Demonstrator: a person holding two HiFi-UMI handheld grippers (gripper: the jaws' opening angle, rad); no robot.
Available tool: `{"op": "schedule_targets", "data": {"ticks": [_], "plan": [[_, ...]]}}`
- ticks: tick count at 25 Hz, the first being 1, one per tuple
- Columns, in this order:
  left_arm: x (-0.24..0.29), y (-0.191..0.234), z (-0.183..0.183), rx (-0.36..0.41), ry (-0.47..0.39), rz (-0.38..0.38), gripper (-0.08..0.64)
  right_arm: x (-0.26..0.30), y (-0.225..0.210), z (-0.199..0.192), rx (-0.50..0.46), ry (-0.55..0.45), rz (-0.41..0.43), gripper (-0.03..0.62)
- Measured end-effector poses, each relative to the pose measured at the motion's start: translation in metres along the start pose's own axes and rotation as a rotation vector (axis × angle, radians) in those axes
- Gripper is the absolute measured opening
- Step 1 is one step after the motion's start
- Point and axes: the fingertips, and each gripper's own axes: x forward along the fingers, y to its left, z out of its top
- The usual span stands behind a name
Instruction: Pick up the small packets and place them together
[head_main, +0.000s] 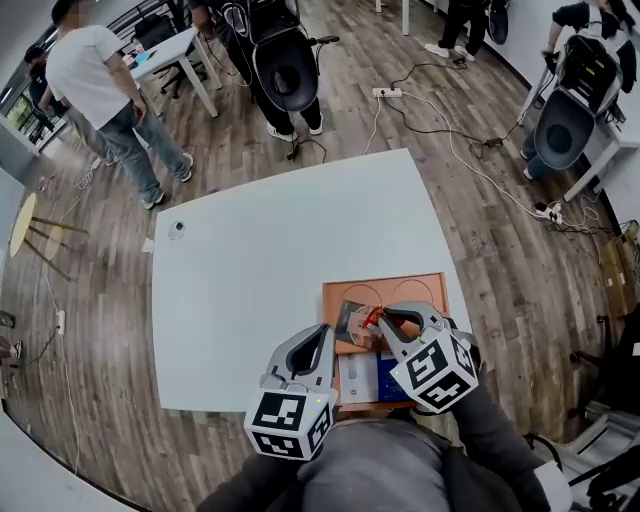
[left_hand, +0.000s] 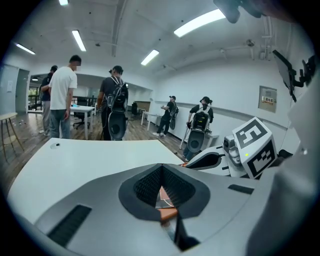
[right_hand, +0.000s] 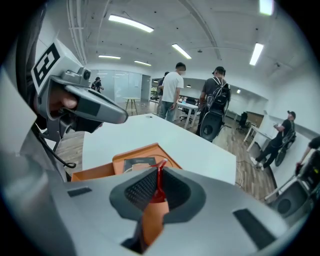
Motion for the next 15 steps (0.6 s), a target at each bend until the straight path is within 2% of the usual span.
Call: {"op": "schedule_targets", "data": {"ticks": [4, 9, 15], "plan": [[0.005, 0.021, -0.012, -0.037, 0.041, 0.021, -0.003, 0.026, -0.004, -0.007, 0.025, 0.043, 0.017, 0.037], [0.008, 0.035, -0.018, -0.057, 0.061, 0.034, -0.003, 0.041, -0.014, -0.010, 0.051, 0.058, -0.009, 0.121], [0.000, 0.045, -0.006, -0.058, 0.051, 0.051, -0.003, 0.032, -0.026, 0.012, 0.058, 0.024, -0.052, 0.122]]}}
